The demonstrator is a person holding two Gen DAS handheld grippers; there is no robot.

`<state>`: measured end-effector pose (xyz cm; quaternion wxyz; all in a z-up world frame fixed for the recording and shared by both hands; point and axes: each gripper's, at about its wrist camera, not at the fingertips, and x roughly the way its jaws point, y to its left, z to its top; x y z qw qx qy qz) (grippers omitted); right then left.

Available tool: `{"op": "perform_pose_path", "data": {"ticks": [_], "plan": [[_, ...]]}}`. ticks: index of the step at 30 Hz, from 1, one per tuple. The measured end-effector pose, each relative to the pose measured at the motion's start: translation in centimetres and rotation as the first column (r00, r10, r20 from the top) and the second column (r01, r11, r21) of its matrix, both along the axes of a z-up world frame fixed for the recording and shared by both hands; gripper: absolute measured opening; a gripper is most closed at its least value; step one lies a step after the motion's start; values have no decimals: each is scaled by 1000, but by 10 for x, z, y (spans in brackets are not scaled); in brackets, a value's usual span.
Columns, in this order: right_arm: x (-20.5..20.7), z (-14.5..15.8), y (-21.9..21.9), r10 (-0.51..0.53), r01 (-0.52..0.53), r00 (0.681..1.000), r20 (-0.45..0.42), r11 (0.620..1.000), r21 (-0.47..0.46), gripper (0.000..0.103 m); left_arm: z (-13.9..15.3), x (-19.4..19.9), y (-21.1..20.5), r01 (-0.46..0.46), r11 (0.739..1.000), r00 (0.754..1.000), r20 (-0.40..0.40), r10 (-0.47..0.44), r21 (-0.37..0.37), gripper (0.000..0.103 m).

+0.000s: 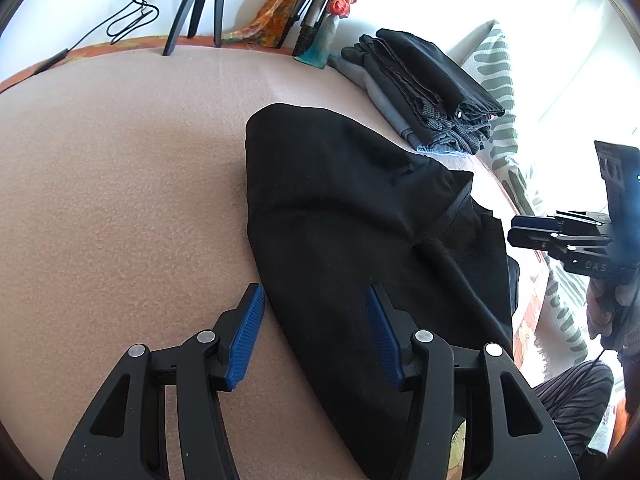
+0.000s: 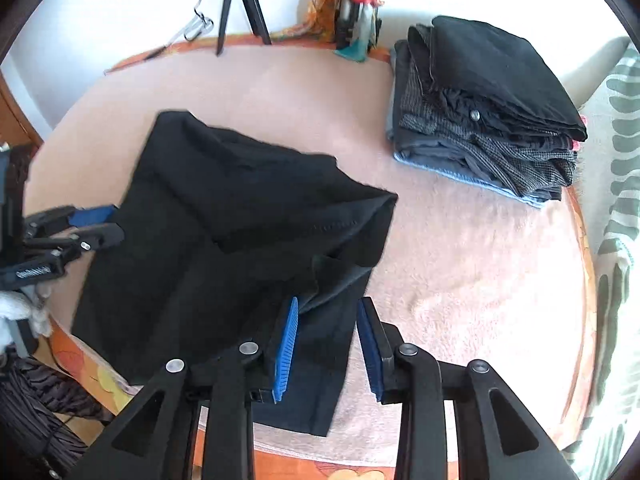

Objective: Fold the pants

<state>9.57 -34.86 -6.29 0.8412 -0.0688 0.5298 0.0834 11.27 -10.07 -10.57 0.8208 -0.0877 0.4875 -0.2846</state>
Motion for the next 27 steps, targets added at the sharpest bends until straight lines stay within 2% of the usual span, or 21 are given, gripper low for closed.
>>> {"op": "perform_pose_path", "data": {"ticks": [2, 5, 7, 9, 13, 14, 15, 16, 22, 24, 26, 27], "plan": [[-3, 7, 8, 30, -31, 999, 15, 997, 73, 35, 0, 0, -1, 1, 1000, 1000, 2, -1, 2, 51], [1, 0, 38, 85, -84, 996, -4, 987, 134, 44, -1, 0, 0, 1, 1000, 1000, 0, -1, -5, 51], [12, -13, 62, 120, -118, 993, -12, 987, 112, 44, -1, 0, 2, 0, 1000, 1000, -3, 0, -12, 51], [14, -26, 87, 156, -155, 988, -19, 987, 49, 44, -1, 0, 2, 1, 1000, 1000, -3, -1, -11, 51], [25, -55, 108, 182, -185, 980, -78, 982, -43, 42, -1, -1, 3, 2, 1000, 1000, -3, -2, -11, 51], [25, -58, 110, 190, -194, 980, -67, 979, -57, 38, 0, -1, 2, 2, 1000, 1000, -2, -2, -11, 51], [24, -56, 110, 192, -195, 980, -52, 979, -53, 18, 0, -1, 2, 1, 1000, 1000, -2, -1, -11, 51], [23, -54, 107, 179, -181, 983, -52, 982, -47, 3, -1, -1, 2, 2, 1000, 1000, -2, -2, -10, 51], [-13, -12, 53, 44, -49, 997, 69, 997, 65, 1, -1, -1, 3, 4, 1000, 1000, -1, -4, -7, 51], [-31, -2, 21, -58, 45, 994, 97, 991, 124, 3, 0, -1, 1, 2, 1000, 1000, -1, -2, -3, 51], [-49, -2, -12, -159, 145, 986, 59, 971, 189, 8, 0, -1, 1, 0, 1000, 1000, -3, 0, -1, 51], [-56, -6, -26, -190, 181, 981, 27, 963, 199, 19, 1, -1, 2, -3, 1000, 1000, -3, 3, 0, 51]]}}
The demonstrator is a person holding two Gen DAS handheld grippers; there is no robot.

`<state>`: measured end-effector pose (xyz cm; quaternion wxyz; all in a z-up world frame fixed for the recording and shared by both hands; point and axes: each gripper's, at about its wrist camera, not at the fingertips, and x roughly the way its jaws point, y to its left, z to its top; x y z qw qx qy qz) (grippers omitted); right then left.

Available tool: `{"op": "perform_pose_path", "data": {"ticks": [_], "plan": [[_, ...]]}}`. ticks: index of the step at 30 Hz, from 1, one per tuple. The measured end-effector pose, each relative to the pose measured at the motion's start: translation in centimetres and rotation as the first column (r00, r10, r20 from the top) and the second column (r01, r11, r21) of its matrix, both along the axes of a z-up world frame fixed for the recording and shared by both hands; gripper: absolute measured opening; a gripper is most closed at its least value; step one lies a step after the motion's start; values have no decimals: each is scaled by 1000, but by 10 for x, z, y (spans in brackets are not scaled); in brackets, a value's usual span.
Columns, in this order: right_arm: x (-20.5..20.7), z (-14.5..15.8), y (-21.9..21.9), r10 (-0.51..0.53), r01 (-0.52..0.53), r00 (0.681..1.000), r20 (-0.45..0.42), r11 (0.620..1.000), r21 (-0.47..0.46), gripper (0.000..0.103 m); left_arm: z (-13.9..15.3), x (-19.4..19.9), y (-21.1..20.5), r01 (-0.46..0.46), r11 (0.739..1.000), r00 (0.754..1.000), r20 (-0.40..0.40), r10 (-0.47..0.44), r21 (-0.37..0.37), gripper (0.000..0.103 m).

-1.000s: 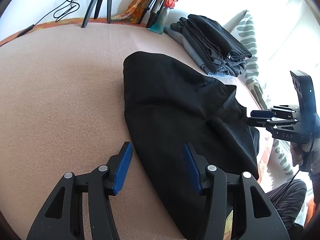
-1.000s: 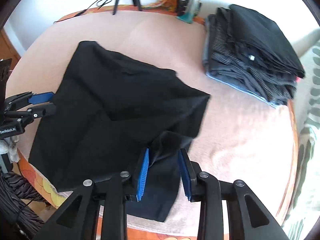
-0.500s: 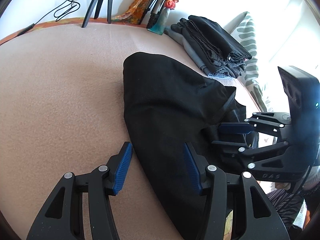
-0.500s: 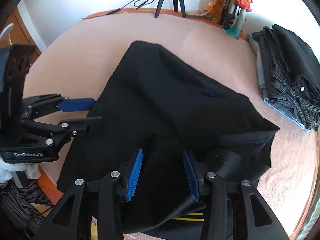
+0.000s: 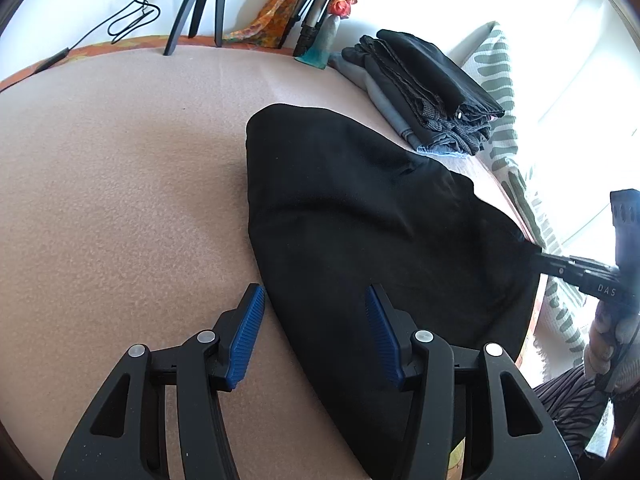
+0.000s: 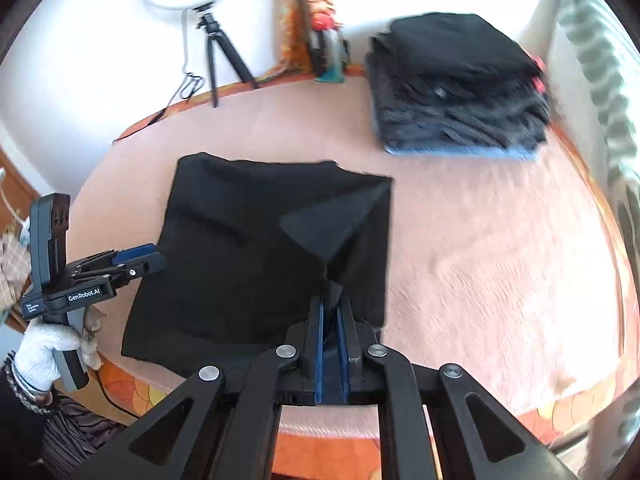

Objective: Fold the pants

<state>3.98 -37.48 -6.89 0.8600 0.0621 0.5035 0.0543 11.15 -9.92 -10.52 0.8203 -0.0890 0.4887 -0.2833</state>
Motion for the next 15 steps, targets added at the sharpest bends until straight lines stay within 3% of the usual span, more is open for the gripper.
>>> {"op": "perform_pose_path", "data": {"ticks": [1, 4, 7, 9, 11, 15], "plan": [[-4, -3, -11, -16, 16, 999, -29, 1000, -3, 35, 1, -1, 1, -5, 1000, 1000, 1, 5, 0, 51], [-18, -4, -35, -71, 68, 997, -39, 996, -58, 35, 7, -5, 4, -17, 1000, 1000, 9, 18, -19, 51], [-15, 10, -48, -69, 68, 997, 25, 997, 21, 38, 16, -11, 8, -20, 999, 1000, 18, 21, -47, 51], [0, 21, -39, -17, 14, 997, 81, 999, 37, 42, 21, -16, 11, -26, 997, 1000, 15, 28, -70, 51], [34, 26, -18, 75, -77, 987, 143, 997, 9, 55, 23, -22, 13, -31, 995, 1000, 3, 31, -98, 51], [88, 38, 31, 286, -290, 933, 217, 957, -11, 66, 23, -36, 8, 16, 994, 1000, -6, -16, -104, 54]]}}
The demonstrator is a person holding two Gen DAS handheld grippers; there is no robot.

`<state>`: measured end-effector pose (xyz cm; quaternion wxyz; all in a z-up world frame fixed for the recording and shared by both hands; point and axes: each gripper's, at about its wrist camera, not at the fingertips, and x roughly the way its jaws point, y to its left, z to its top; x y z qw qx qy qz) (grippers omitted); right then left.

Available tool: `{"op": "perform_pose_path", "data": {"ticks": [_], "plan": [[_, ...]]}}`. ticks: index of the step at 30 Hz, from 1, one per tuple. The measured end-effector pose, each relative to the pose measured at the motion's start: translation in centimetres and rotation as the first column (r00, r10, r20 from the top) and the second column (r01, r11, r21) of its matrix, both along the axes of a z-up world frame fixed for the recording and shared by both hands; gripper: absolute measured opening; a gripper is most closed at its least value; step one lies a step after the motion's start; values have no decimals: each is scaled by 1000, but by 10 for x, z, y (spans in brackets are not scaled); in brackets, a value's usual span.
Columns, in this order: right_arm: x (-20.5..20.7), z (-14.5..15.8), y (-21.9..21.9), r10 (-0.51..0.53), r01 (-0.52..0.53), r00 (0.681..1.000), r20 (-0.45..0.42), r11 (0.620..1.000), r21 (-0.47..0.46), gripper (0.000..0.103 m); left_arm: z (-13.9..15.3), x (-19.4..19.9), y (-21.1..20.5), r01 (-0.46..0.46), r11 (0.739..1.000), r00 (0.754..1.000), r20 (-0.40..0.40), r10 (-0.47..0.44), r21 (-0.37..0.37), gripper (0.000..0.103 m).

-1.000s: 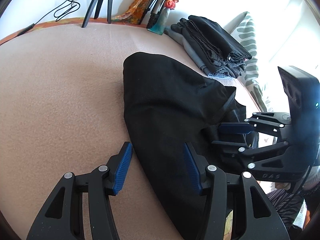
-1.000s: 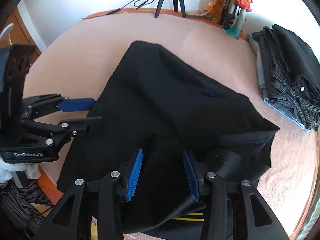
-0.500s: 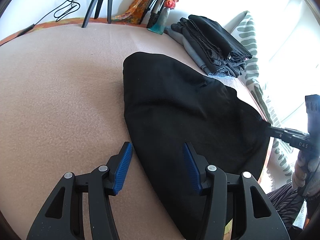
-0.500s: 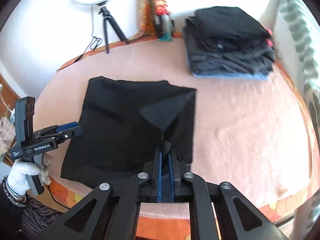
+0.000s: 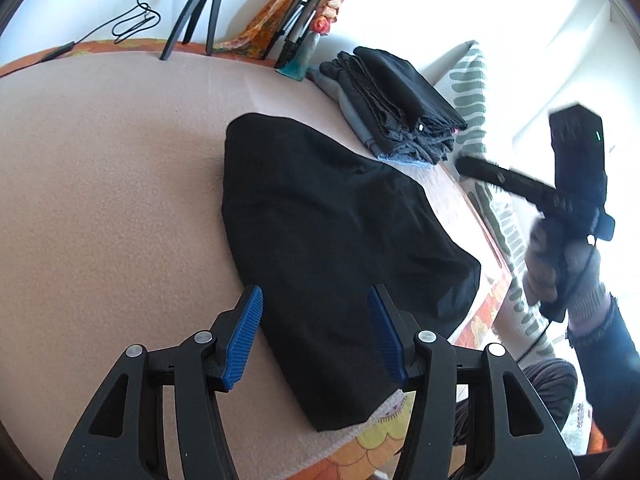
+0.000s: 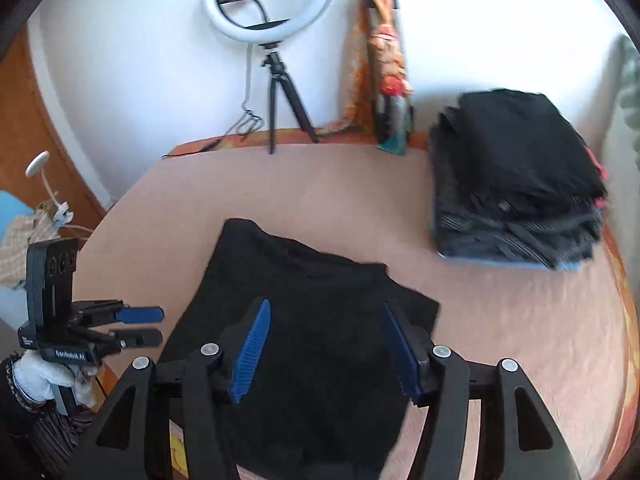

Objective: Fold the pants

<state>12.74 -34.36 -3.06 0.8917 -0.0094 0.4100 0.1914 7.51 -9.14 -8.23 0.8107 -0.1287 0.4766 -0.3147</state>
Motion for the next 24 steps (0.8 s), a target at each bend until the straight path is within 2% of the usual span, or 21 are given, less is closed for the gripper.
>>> {"op": "perform_pose_path", "data": {"ticks": [2, 5, 9, 12, 14, 15, 16, 17, 18, 19, 24], "plan": [[28, -4, 25, 89, -89, 996, -7, 995, -36, 68, -2, -6, -1, 20, 1000, 1000, -4, -20, 12, 54], [65, -16, 60, 166, -169, 985, -37, 982, -90, 68, -4, -10, 6, 20, 1000, 1000, -18, -20, 10, 54], [97, -39, 93, 270, -276, 955, -121, 961, -31, 68, -3, -9, 22, -6, 1000, 1000, -24, 6, -7, 54], [112, -58, 114, 307, -321, 935, -177, 946, -55, 68, -4, -6, 29, -23, 1000, 999, -36, 22, -17, 54], [116, -68, 123, 320, -341, 923, -212, 938, -67, 53, -7, -4, 31, -25, 999, 998, -56, 23, -34, 54], [117, -72, 126, 327, -350, 917, -229, 934, -67, 31, -7, -5, 31, -21, 999, 998, -63, 18, -39, 54], [119, -74, 130, 332, -358, 911, -244, 931, -71, 23, -7, -6, 30, -13, 999, 998, -65, 10, -42, 54], [119, -75, 132, 332, -362, 911, -244, 928, -87, 19, -7, -8, 28, -1, 999, 998, -65, -1, -43, 54], [119, -74, 134, 336, -369, 912, -237, 923, -109, 8, -7, -10, 25, 9, 999, 998, -66, -12, -41, 54], [119, -72, 137, 342, -377, 910, -234, 917, -127, 4, -9, -12, 23, 21, 999, 997, -70, -24, -44, 54], [130, -53, 159, 402, -439, 890, -214, 882, -170, 1, -18, -30, 9, 85, 996, 992, -94, -88, -32, 54]]}}
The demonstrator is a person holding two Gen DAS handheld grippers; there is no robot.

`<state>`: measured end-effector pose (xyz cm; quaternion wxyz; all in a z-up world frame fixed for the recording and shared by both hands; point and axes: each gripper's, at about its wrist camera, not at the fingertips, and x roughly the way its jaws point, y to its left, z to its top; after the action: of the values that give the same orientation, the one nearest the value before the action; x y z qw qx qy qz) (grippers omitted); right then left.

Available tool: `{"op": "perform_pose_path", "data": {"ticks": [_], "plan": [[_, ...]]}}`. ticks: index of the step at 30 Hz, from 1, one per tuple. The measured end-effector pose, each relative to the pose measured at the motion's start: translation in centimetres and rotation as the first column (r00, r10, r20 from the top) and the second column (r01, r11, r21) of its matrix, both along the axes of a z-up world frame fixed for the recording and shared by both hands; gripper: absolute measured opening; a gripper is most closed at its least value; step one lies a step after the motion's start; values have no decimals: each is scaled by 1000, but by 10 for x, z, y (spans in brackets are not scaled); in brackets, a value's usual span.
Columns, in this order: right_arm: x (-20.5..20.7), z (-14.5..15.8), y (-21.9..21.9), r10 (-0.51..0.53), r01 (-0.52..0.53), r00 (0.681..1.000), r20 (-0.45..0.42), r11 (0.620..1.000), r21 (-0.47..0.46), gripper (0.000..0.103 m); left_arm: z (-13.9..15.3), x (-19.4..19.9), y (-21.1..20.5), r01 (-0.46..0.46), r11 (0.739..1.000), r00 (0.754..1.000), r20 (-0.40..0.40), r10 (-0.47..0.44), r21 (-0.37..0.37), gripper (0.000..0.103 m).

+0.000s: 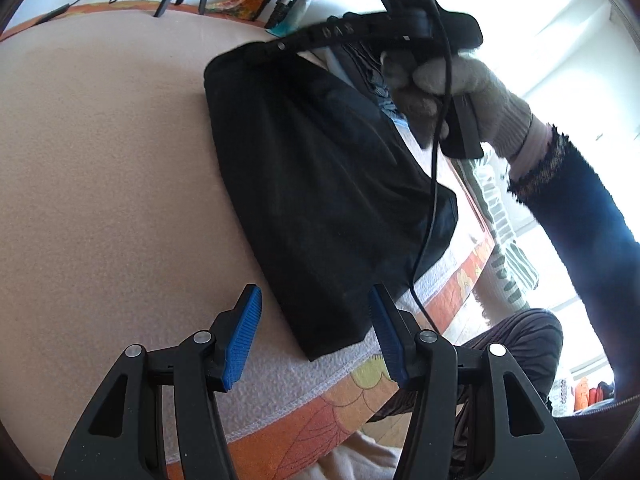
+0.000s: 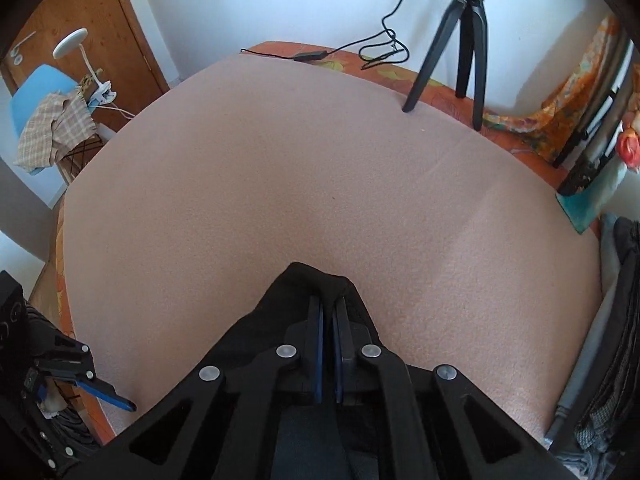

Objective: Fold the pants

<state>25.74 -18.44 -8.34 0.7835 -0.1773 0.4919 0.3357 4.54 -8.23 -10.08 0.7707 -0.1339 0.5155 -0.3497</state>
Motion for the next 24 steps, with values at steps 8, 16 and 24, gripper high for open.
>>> {"op": "perform_pose_path", "data": {"ticks": [8, 16, 24], "plan": [[19, -25, 36, 70, -70, 998, -9, 989, -131, 12, 11, -7, 2, -8, 1000, 998, 57, 7, 28, 54], [-9, 34, -53, -228, 216, 972, 60, 963, 162, 34, 34, 2, -15, 24, 1000, 989, 143, -26, 10, 54], [-42, -1, -79, -272, 269, 962, 9, 954, 131, 32, 15, 12, -47, 107, 992, 987, 112, -114, 70, 54]]}}
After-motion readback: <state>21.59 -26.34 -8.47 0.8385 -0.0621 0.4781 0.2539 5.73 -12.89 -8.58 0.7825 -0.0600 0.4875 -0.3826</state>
